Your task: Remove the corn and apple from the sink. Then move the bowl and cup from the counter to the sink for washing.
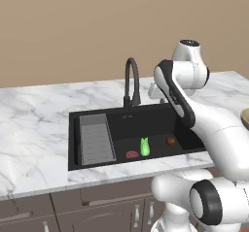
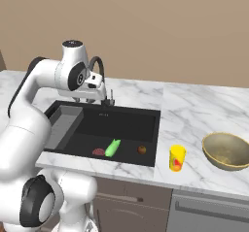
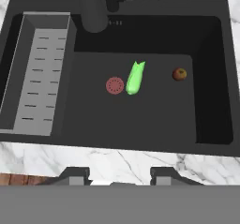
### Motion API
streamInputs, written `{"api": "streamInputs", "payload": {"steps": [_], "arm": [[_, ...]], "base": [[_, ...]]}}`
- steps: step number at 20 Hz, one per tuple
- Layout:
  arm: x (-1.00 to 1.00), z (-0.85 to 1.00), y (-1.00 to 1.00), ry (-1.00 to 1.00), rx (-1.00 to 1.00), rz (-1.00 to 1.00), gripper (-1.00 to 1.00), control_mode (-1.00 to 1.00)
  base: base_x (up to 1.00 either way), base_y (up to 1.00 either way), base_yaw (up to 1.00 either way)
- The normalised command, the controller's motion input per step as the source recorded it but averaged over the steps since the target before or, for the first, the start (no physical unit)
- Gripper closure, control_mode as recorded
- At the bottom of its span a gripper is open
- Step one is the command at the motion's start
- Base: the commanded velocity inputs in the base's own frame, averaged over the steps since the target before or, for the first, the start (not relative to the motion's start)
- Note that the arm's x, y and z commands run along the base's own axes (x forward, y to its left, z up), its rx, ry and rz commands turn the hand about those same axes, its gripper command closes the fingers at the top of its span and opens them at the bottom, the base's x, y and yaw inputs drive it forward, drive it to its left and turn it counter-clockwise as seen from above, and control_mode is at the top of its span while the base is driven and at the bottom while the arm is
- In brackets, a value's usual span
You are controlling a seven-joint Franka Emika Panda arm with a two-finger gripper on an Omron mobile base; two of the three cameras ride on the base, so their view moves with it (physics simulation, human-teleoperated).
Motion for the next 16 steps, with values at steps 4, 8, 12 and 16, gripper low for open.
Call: {"api": "streamInputs", "payload": {"steps": [4, 8, 12, 16], "arm": [[-0.04, 0.0, -0.02, -0.06, 0.0, 0.0, -1.0, -1.0], [-0.12, 0.0, -0.18, -0.06, 0.09, 0.0, -1.0, -1.0], [-0.12, -0.01, -0.27, -0.02, 0.12, 0.0, -1.0, -1.0], [-0.08, -0.05, -0.32, 0.0, 0.16, 0.0, -1.0, -1.0]], "base": [[0.0, 0.0, 0.0], [0.0, 0.0, 0.0], [0.0, 0.0, 0.0], [0.0, 0.0, 0.0]]}}
